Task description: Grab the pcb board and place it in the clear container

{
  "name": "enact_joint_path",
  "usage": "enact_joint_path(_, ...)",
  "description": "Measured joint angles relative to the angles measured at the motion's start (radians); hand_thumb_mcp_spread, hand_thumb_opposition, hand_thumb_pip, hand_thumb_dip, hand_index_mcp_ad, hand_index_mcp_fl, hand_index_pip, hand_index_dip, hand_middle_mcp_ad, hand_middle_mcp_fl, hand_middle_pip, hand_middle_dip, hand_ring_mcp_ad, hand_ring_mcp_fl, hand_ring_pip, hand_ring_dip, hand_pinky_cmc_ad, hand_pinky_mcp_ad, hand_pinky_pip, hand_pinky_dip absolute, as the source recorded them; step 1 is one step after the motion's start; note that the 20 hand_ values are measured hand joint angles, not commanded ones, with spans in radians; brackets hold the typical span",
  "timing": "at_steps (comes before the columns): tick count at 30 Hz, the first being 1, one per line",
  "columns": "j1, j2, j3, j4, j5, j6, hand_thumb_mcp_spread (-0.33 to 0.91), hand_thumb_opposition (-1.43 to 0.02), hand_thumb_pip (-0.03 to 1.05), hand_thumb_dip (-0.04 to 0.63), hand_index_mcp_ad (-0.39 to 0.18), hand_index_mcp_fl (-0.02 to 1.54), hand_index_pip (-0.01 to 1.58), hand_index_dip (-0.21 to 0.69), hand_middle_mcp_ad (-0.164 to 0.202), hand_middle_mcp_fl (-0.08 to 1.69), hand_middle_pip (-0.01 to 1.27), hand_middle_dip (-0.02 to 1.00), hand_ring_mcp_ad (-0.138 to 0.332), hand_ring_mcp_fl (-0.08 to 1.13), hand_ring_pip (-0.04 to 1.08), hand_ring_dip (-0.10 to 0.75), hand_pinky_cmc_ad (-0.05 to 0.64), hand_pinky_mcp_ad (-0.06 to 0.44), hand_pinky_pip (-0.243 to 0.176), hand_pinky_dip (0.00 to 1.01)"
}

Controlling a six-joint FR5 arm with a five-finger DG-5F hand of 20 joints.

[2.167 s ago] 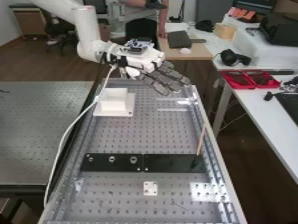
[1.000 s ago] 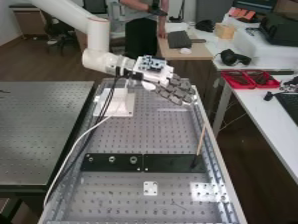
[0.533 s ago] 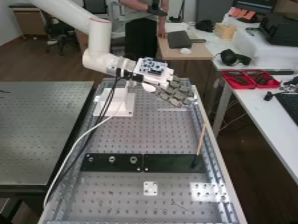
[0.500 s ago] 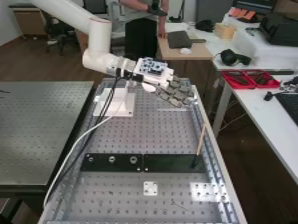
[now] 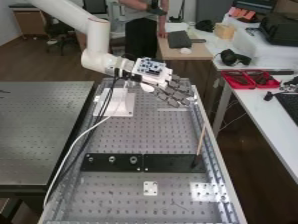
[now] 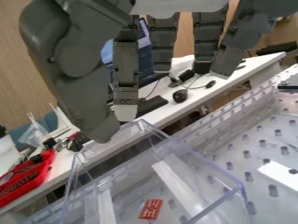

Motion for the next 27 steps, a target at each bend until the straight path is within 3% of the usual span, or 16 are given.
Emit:
enact_joint_path(6,0.002,0.034,-0.02,0.007,0.036,-0.02,0.44,-0.85,0.7,0.253,-0.086,0.12,1.44,0.075,0.075,0.09,0.13,0.12,0.234,0.0,0.09,0.021,0.312,0.201,-0.075,0.51)
enact_joint_path(12,0.004,0.125,-0.091,0.046,0.092,-0.067,0.42,-0.85,0.71,0.251,-0.086,0.12,1.45,0.075,0.075,0.09,0.13,0.12,0.236,0.0,0.09,0.021,0.312,0.201,-0.075,0.52)
enact_joint_path(17,-0.003,0.193,-0.147,0.056,0.085,-0.085,0.42,-0.85,0.71,0.251,-0.086,0.12,1.45,0.075,0.075,0.09,0.13,0.12,0.232,0.0,0.09,0.021,0.316,0.199,-0.075,0.52)
enact_joint_path(27,-0.035,0.328,-0.218,0.021,0.043,-0.184,0.4,-0.84,0.69,0.251,-0.086,0.12,1.46,0.063,0.075,0.09,0.13,0.12,0.232,0.0,0.09,0.021,0.312,0.199,-0.077,0.52)
